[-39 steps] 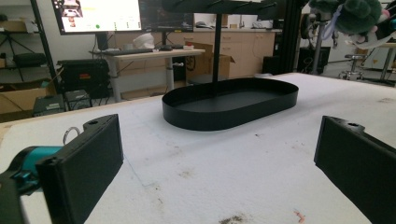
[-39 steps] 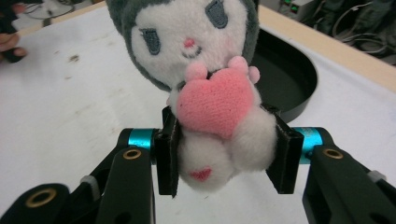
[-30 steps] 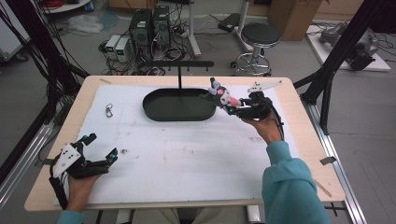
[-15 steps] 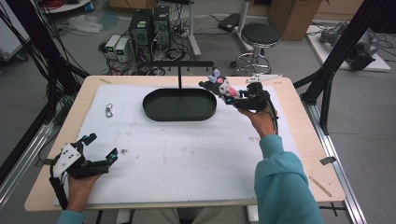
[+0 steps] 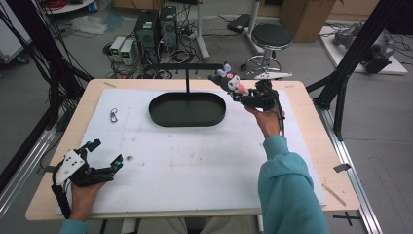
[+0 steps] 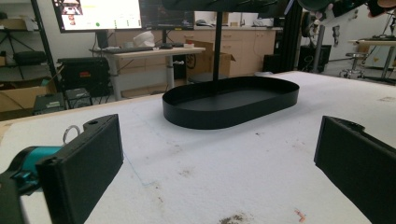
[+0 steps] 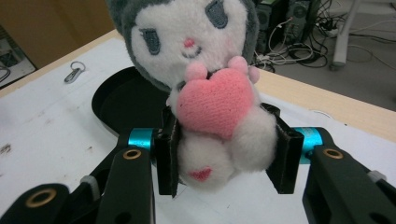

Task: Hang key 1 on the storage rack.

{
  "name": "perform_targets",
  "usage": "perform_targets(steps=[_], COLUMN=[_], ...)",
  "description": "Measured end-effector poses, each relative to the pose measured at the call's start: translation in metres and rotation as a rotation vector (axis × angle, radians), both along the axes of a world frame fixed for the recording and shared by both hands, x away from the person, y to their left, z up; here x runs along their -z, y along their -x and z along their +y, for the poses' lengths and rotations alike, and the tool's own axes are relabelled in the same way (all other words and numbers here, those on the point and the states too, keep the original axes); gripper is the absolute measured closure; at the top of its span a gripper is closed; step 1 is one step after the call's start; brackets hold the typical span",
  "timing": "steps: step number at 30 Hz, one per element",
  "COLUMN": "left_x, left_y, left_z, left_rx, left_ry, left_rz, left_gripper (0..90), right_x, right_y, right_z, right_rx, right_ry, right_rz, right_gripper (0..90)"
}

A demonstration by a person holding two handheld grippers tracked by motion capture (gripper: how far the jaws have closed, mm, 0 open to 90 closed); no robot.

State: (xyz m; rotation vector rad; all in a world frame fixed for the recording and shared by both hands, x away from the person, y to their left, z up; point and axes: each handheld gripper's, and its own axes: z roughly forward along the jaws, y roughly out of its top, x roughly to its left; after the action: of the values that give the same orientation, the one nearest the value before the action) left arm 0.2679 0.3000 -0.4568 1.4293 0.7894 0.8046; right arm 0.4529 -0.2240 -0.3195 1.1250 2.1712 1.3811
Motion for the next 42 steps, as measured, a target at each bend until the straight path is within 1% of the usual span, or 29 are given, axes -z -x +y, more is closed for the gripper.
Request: perform_targets(steps=[5, 6, 7, 8, 12, 15, 21, 23, 25, 29, 31, 34, 35, 39, 42], left_x=[0.000, 0.000, 0.000, 0.000, 0.000, 0.000, 0.000, 0.000, 0.000, 0.000, 0.000, 0.000, 0.000, 0.000, 0.000], left_y=[0.000, 0.000, 0.000, 0.000, 0.000, 0.000, 0.000, 0.000, 0.000, 0.000, 0.000, 0.000, 0.000, 0.000, 0.000], left_z=[0.000, 0.000, 0.000, 0.000, 0.000, 0.000, 0.000, 0.000, 0.000, 0.000, 0.000, 0.000, 0.000, 0.000, 0.000], left_rx=[-0.002, -0.001, -0.002, -0.002, -0.001, -0.001, 0.000, 0.000, 0.000, 0.000, -0.001, 0.000, 0.000, -0.002, -0.001], left_ry=[-0.001, -0.002, 0.000, 0.001, 0.003, 0.004, 0.004, 0.004, 0.004, 0.002, 0.005, 0.003, 0.003, 0.005, 0.008], left_rz=[-0.001, -0.001, -0.001, 0.000, 0.000, 0.001, 0.001, 0.001, 0.001, 0.001, 0.001, 0.001, 0.000, 0.001, 0.002], left_gripper=[1.7, 1.7, 1.7, 1.7, 1.7, 1.7, 1.7, 1.7, 1.7, 1.7, 1.7, 1.7, 1.7, 1.7, 1.7], right_x=[-0.002, -0.002, -0.002, -0.001, -0.002, -0.006, -0.011, -0.011, -0.012, -0.011, -0.010, -0.010, -0.010, -0.010, -0.010], right_y=[-0.003, -0.004, -0.006, -0.007, -0.010, -0.013, -0.016, -0.018, -0.018, -0.019, -0.020, -0.020, -0.020, -0.023, -0.023], right_z=[0.004, 0.004, 0.004, 0.004, 0.008, 0.013, 0.018, 0.018, 0.019, 0.019, 0.018, 0.018, 0.019, 0.016, 0.015], right_rx=[0.019, 0.032, 0.037, 0.042, 0.040, 0.039, 0.057, 0.060, 0.063, 0.076, 0.076, 0.082, 0.090, 0.101, 0.106], right_ry=[0.016, 0.017, 0.011, 0.000, 0.001, 0.019, 0.021, 0.031, 0.022, 0.022, 0.008, 0.008, 0.005, 0.003, -0.002], right_rz=[0.000, -0.001, -0.009, 0.001, 0.005, -0.006, -0.004, -0.002, -0.005, -0.001, 0.005, -0.006, 0.002, 0.000, 0.011], right_gripper=[54.6, 54.6, 54.6, 54.5, 54.5, 54.5, 54.5, 54.5, 54.5, 54.5, 54.5, 54.4, 54.4, 54.4, 54.4])
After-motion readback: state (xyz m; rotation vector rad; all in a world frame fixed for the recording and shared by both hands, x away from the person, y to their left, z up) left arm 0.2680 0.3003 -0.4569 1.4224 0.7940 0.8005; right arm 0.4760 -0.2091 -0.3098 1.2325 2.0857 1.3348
